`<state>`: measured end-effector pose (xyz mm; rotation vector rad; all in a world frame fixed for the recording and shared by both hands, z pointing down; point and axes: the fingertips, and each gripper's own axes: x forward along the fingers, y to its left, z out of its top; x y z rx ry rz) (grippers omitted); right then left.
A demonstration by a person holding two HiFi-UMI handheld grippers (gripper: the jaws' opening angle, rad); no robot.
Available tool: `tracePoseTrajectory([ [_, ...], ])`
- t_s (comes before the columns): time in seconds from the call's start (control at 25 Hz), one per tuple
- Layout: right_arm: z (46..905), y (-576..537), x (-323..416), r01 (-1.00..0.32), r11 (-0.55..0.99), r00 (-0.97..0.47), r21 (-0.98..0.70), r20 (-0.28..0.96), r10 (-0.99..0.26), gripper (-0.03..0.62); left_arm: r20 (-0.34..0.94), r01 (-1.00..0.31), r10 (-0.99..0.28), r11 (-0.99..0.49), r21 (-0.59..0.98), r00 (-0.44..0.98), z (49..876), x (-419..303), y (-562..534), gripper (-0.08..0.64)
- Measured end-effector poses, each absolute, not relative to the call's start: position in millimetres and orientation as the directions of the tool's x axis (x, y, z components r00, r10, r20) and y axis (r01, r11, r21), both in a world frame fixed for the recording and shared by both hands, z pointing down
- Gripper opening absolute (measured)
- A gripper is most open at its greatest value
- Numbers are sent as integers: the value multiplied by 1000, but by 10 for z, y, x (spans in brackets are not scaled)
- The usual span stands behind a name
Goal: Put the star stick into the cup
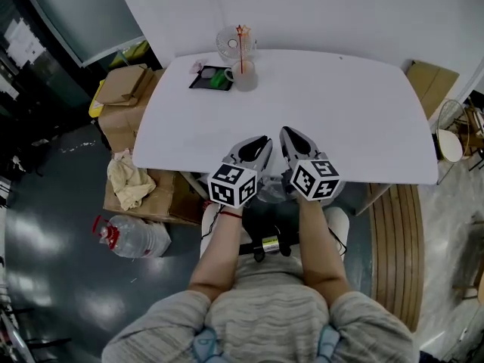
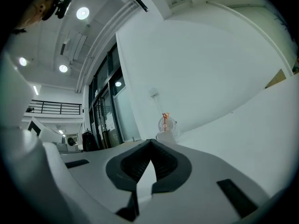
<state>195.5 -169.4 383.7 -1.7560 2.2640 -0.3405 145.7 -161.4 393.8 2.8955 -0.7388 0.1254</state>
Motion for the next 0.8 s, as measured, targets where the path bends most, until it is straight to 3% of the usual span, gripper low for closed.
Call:
tracePoseTrajectory([
  [0.8,3907,-1756,1873,-915,267,-267,-302,-42,-963,8,104,-522,-512,-843,132,853,3865,1358,-1641,54],
])
